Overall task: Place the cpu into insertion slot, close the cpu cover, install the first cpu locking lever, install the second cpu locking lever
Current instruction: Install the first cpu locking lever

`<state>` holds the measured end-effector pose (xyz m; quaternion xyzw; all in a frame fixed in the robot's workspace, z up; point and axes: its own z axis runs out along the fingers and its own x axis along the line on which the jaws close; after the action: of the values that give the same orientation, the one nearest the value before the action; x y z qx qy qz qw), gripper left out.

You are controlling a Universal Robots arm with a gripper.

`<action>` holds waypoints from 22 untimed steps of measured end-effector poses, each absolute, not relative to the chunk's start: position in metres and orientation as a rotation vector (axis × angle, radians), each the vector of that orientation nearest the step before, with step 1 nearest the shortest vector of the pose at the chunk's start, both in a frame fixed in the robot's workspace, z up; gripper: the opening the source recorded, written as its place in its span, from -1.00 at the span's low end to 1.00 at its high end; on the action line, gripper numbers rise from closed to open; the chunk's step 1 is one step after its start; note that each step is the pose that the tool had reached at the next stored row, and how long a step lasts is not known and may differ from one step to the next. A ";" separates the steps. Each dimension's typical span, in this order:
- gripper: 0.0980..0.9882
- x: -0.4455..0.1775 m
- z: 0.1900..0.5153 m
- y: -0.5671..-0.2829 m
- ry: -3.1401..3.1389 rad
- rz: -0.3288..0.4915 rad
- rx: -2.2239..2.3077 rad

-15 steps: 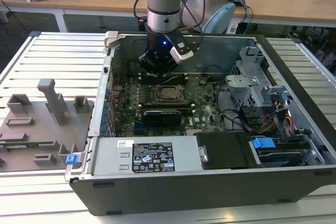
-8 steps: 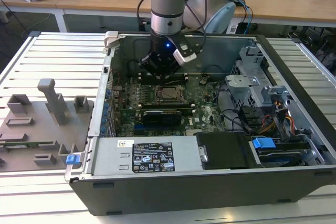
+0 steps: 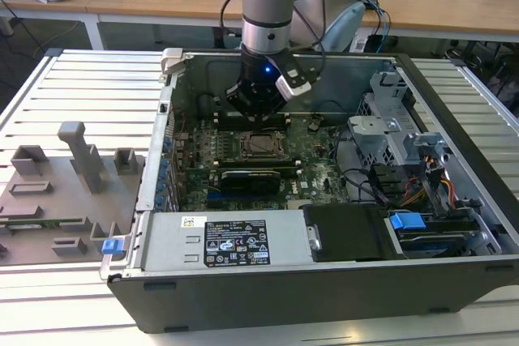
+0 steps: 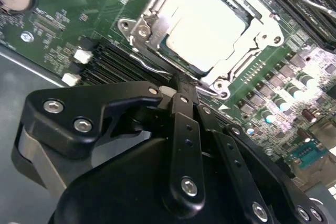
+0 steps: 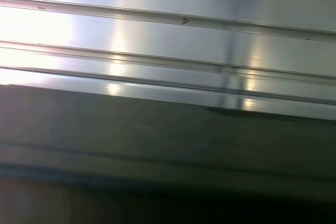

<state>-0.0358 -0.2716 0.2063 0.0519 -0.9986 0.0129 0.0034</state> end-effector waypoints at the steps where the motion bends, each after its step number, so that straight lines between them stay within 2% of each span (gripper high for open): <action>1: -0.98 -0.034 0.206 -0.272 -3.130 0.041 0.161; 15: -0.98 -0.016 0.202 -0.272 -3.124 0.040 0.136; 22: -0.98 -0.016 0.213 -0.271 -3.124 0.041 0.136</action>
<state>-0.0158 -0.2714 0.2126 0.0434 -0.9989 0.0131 0.0072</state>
